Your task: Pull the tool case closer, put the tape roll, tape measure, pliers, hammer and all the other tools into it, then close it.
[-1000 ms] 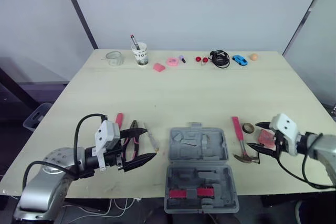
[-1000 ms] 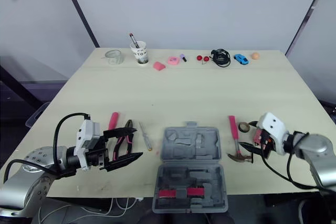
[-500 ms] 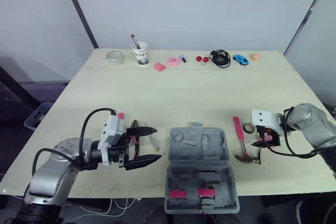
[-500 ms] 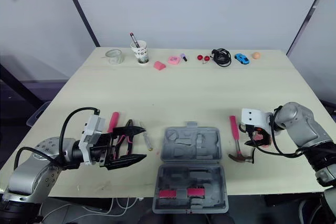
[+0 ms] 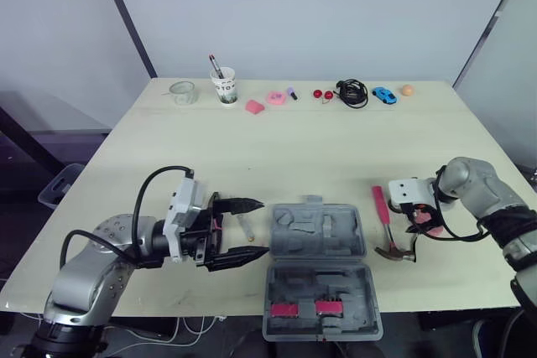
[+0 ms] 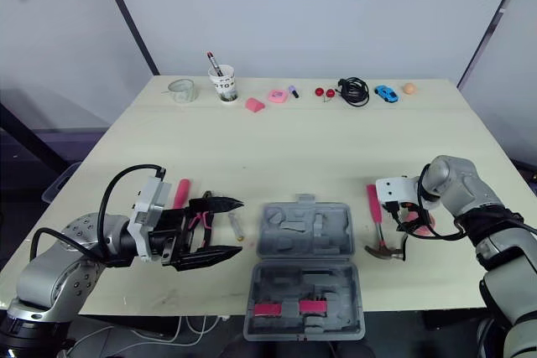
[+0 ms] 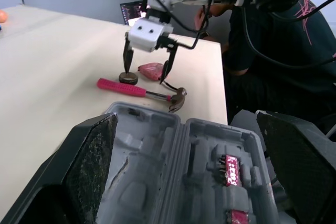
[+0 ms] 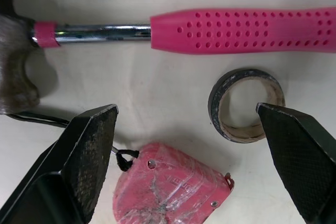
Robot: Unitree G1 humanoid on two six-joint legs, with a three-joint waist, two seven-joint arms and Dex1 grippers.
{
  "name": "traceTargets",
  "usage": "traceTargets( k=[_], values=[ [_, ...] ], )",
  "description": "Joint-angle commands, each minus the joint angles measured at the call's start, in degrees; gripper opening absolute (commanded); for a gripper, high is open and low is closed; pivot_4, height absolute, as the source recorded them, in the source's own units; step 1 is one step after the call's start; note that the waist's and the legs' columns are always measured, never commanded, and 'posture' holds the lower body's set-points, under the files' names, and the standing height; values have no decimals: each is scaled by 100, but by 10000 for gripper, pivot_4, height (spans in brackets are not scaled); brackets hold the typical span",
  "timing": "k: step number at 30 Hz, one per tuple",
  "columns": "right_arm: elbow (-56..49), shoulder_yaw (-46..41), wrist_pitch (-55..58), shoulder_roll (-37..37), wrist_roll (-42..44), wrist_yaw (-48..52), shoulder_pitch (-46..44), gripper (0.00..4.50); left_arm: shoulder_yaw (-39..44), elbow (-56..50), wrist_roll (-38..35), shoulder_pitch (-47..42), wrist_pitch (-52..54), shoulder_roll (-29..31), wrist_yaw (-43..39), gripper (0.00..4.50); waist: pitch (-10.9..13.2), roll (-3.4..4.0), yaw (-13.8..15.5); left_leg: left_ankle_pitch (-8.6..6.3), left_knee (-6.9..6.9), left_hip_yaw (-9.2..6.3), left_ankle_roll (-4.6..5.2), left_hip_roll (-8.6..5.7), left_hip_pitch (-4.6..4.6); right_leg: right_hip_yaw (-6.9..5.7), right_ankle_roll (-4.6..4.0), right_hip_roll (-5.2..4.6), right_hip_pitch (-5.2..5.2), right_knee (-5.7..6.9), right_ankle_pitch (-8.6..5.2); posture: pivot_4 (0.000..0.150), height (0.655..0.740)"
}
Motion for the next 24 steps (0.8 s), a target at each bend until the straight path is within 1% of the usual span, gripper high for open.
traceTargets(
  k=[1, 3, 4, 6, 7, 8, 9, 11, 13, 14, 20, 24],
  values=[
    [237, -16, -130, 76, -165, -10, -219, 44457, -8, -201, -55, -29, -44, -13, 45, 44753, 0, 1, -1, 0, 0, 0, 0, 0, 0, 0, 0, 0, 0, 1, 0, 1500, 7400],
    [386, -42, -203, 171, -202, -83, -278, 44457, -15, -216, -56, -16, -56, -16, 65, 44753, 0, 1, -2, 0, 0, 0, 0, 0, 1, 0, 0, 0, 0, 1, 0, 1500, 7400],
    [462, -37, -232, 212, -237, -100, -304, 42162, -12, -234, -61, 2, -61, -17, 74, 44969, 1, 2, -4, 0, 0, 0, 0, 0, 1, 0, 0, 0, 0, 1, 0, 1500, 7400],
    [642, -31, -296, 307, -292, -158, -366, 36185, 0, -267, -76, 27, -61, -22, 100, 45000, 2, 3, -4, 0, 0, 0, 0, 0, 1, 1, 0, 0, 0, 1, 0, 1500, 7400],
    [725, -35, -340, 352, -311, -192, -404, 32761, 4, -272, -77, 31, -66, -25, 110, 45000, 2, 3, -11, 0, 0, 1, 0, 0, 1, 1, 0, 0, 0, 1, 0, 1500, 7400],
    [808, -44, -377, 397, -328, -225, -445, 27545, 9, -275, -79, 42, -73, -27, 116, 45000, 2, 4, -15, 0, 0, 2, 0, 0, 1, 2, 0, 0, 0, 1, 0, 1500, 7400],
    [875, -49, -406, 429, -345, -241, -480, 20852, 11, -274, -77, 50, -81, -31, 122, 45000, 2, 4, -15, 0, 0, 3, 0, 0, 2, 4, 0, 0, 0, 2, 0, 1500, 7400],
    [975, -49, -451, 461, -373, -225, -526, 13207, 11, -281, -69, 76, -97, -40, 127, 45000, 2, 4, -15, 0, 0, 3, -1, 0, 3, 4, 0, 0, 0, 3, 0, 1500, 7400],
    [1043, -56, -485, 472, -389, -218, -556, 3881, 5, -281, -54, 88, -118, -50, 132, 45000, 3, 5, -15, 0, 0, 2, -1, 0, 3, 3, 0, 1, 0, 3, 1, 1500, 7400],
    [1054, -64, -491, 458, -393, -199, -561, 1713, 2, -279, -50, 89, -128, -56, 134, 45000, 3, 5, -15, 0, 0, 2, -1, 0, 3, 3, 0, 1, 0, 3, 1, 1500, 7400],
    [864, -131, -499, 235, -370, -9, -551, 1713, -31, -272, -22, 76, -195, -79, 125, 45000, 4, 7, -7, 0, 0, 3, -1, 0, 3, 4, 20, 0, 0, 3, 12, 1500, 7400],
    [271, -192, -381, -172, -324, 415, -461, 1713, -60, -260, -16, 50, -241, -95, 114, 45000, 14, 23, -2, 0, 0, 4, -1, 0, 2, 4, 21, 0, 0, 3, 12, 1500, 7400]
  ],
)
